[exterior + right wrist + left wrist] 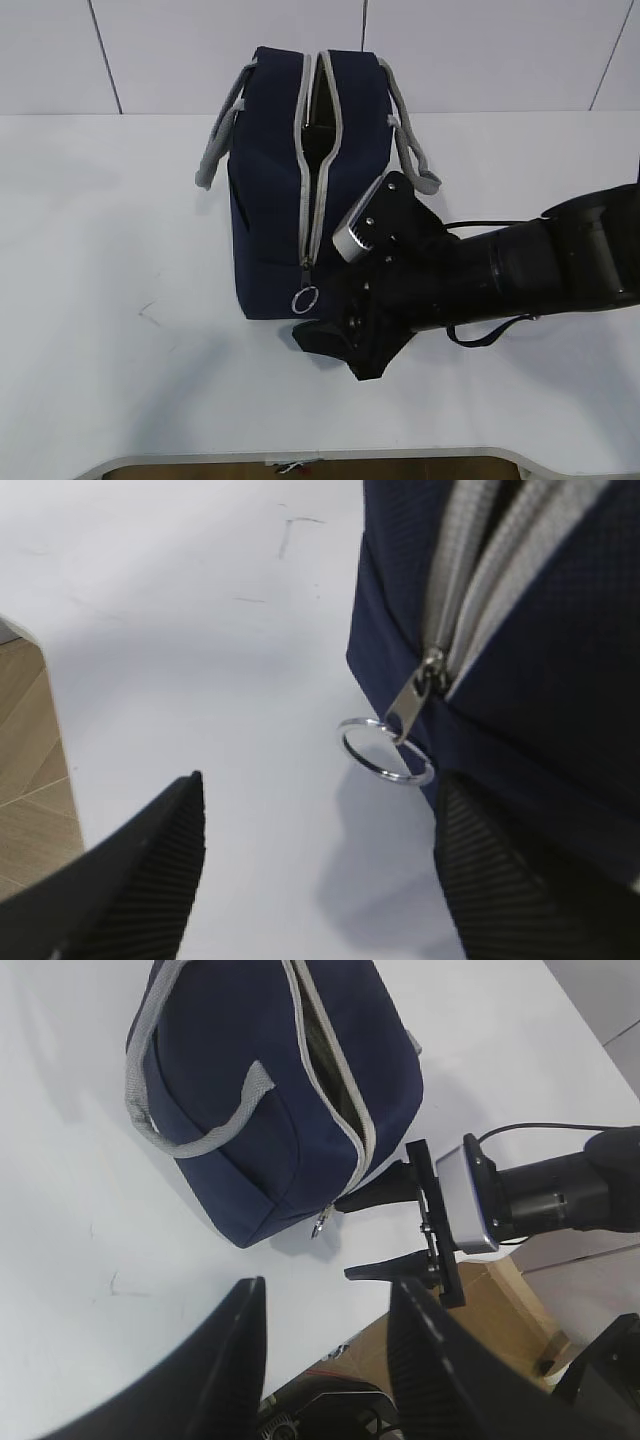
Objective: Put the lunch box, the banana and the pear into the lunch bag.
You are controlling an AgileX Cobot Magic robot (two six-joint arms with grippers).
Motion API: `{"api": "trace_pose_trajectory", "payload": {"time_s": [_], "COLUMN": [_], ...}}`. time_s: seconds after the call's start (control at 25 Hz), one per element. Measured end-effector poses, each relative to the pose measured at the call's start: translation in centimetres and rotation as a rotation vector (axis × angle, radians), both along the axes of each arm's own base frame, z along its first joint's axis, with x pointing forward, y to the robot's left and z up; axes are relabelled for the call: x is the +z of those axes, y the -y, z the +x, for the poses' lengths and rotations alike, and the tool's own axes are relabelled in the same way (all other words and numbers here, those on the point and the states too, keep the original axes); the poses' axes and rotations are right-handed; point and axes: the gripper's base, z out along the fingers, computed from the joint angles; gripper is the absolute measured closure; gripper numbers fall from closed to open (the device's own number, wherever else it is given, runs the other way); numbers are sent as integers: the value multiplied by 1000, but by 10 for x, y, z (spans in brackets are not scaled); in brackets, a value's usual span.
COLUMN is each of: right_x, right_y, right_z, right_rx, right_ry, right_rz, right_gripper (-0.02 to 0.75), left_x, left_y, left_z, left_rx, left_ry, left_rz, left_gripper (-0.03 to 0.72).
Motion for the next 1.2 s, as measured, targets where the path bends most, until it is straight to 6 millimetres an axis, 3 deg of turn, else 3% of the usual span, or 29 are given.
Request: {"api": "trace_pose_trajectory", "payload": {"time_s": [0.32,0.6,1.2], "right_x": [-14,-3,-13], "right_y": [-4,-8,-16], "right_z": [8,18,14], "right_rx": [-3,-1,71], "right_ry": [-29,11,-43], "right_rz": [-14,6,79], "right_gripper": [171,169,169], "left_x": [0,0,0], "left_y": [0,0,0], "left_z": [0,0,0], "left_rx": [-1,-2,-2], "left_ry": [-1,-1,-1], "left_rz": [-3,-5,-5], "left_gripper": [381,382,382]}}
